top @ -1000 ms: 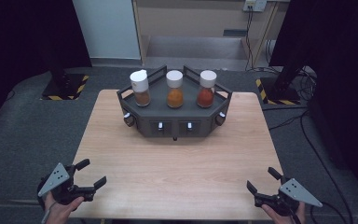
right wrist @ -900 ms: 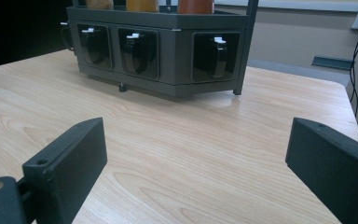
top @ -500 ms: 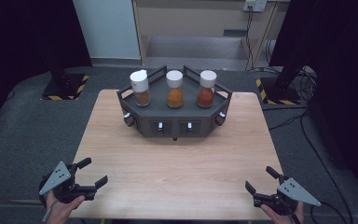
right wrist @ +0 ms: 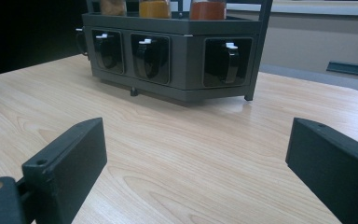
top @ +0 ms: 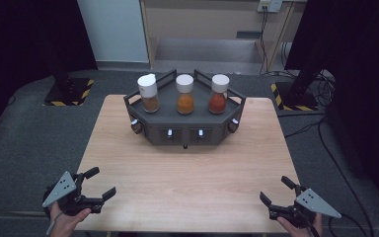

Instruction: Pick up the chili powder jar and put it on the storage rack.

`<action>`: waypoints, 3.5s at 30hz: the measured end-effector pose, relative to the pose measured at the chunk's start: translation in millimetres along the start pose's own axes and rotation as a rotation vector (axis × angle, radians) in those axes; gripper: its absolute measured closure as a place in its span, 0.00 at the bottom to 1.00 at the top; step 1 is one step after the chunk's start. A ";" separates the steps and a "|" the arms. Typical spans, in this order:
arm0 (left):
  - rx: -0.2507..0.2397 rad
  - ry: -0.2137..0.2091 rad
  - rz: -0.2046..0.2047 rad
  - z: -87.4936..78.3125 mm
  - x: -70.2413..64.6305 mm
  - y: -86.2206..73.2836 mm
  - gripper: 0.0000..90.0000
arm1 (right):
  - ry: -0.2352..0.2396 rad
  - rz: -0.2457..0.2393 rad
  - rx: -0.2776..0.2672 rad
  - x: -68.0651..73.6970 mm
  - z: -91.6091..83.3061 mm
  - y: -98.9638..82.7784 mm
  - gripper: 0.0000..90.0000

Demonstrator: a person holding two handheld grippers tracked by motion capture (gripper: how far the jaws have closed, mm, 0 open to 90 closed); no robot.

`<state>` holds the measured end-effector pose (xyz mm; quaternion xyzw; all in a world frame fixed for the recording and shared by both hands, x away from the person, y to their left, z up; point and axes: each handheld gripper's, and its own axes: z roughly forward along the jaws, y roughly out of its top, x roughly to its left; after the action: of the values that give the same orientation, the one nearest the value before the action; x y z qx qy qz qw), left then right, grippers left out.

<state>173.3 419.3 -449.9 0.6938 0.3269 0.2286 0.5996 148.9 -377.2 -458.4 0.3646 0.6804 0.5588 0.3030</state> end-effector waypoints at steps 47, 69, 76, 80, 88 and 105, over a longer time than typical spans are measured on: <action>-0.069 0.020 -0.022 -5.8 1.2 -8.1 0.01 | -0.044 0.077 -0.031 -5.1 -5.4 -7.7 0.02; -0.075 0.056 -0.028 -14.9 1.6 -10.0 0.01 | -0.041 0.080 -0.042 -6.1 -7.9 -9.2 0.02; -0.074 0.051 -0.027 -14.4 1.7 -10.0 0.01 | -0.040 0.080 -0.041 -5.9 -7.7 -9.1 0.02; -0.075 0.048 -0.027 -13.7 1.3 -10.1 0.01 | -0.038 0.080 -0.040 -6.0 -7.6 -9.0 0.02; -0.070 0.046 -0.029 -12.4 1.8 -9.8 0.01 | -0.039 0.084 -0.040 -6.4 -7.2 -9.2 0.02; -0.067 0.032 -0.022 -10.6 1.8 -9.0 0.01 | -0.035 0.078 -0.040 -5.9 -7.4 -8.9 0.02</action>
<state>165.4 428.5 -457.0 0.6661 0.3360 0.2439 0.6197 144.6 -387.1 -465.7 0.3945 0.6488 0.5774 0.3002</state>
